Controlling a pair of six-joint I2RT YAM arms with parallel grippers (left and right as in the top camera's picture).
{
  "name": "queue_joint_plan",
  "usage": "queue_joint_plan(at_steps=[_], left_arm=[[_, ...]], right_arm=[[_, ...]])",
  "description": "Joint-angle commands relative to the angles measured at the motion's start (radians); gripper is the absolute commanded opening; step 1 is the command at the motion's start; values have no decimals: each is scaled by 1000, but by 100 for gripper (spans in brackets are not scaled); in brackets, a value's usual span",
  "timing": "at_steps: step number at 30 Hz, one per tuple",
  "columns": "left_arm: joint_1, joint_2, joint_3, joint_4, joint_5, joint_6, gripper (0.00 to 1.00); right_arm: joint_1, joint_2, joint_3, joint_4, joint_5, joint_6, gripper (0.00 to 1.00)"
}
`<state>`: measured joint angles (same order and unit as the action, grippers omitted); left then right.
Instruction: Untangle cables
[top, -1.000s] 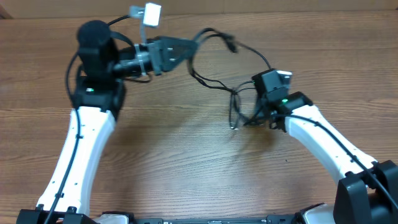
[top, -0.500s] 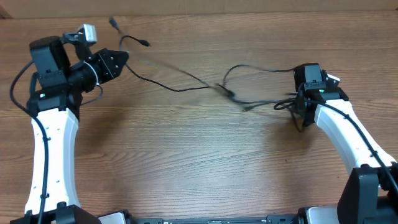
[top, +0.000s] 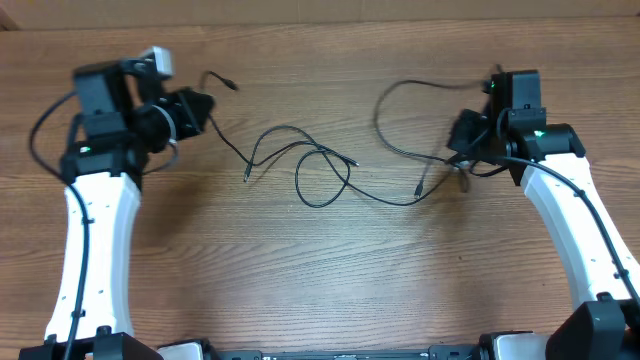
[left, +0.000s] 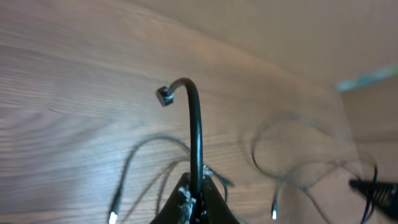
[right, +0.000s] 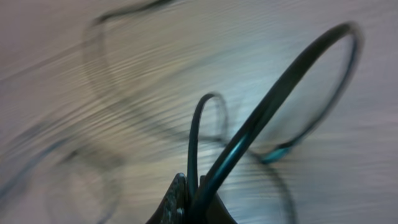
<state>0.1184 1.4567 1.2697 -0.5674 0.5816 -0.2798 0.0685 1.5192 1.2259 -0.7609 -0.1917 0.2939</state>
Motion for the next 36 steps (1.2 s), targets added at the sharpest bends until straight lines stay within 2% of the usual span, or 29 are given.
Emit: queue_joint_plan(at_steps=[1, 6, 7, 8, 9, 11, 16, 22, 23, 26, 36], left_arm=[[-82, -19, 16, -26, -25, 93, 4], [-180, -19, 16, -70, -100, 94, 6], [-192, -19, 16, -74, -99, 95, 11], [-204, -18, 16, -76, -99, 95, 17], [-218, -18, 16, -80, -99, 95, 23], [-239, -18, 16, -84, -100, 101, 30], [-283, -18, 16, -102, -100, 126, 37], [-326, -10, 15, -165, -156, 188, 42], [-333, -5, 15, -180, -168, 188, 44], [-346, 11, 14, -219, -175, 195, 47], [-349, 111, 14, -305, -185, 194, 45]], right_arm=[[17, -28, 29, 1, -533, -172, 4], [67, -28, 29, -80, -624, -260, 5], [77, -28, 29, -97, -623, -285, 14], [90, -28, 29, -116, -611, -312, 27], [100, -28, 29, -128, -577, -325, 33], [111, -28, 29, -138, -489, -325, 39], [108, -28, 29, -151, -174, -232, 55], [102, -28, 29, -190, 4, -204, 67], [102, -28, 29, -200, 8, -204, 72], [102, -28, 29, -253, -13, -205, 100], [106, -26, 22, -288, -37, -222, 100]])
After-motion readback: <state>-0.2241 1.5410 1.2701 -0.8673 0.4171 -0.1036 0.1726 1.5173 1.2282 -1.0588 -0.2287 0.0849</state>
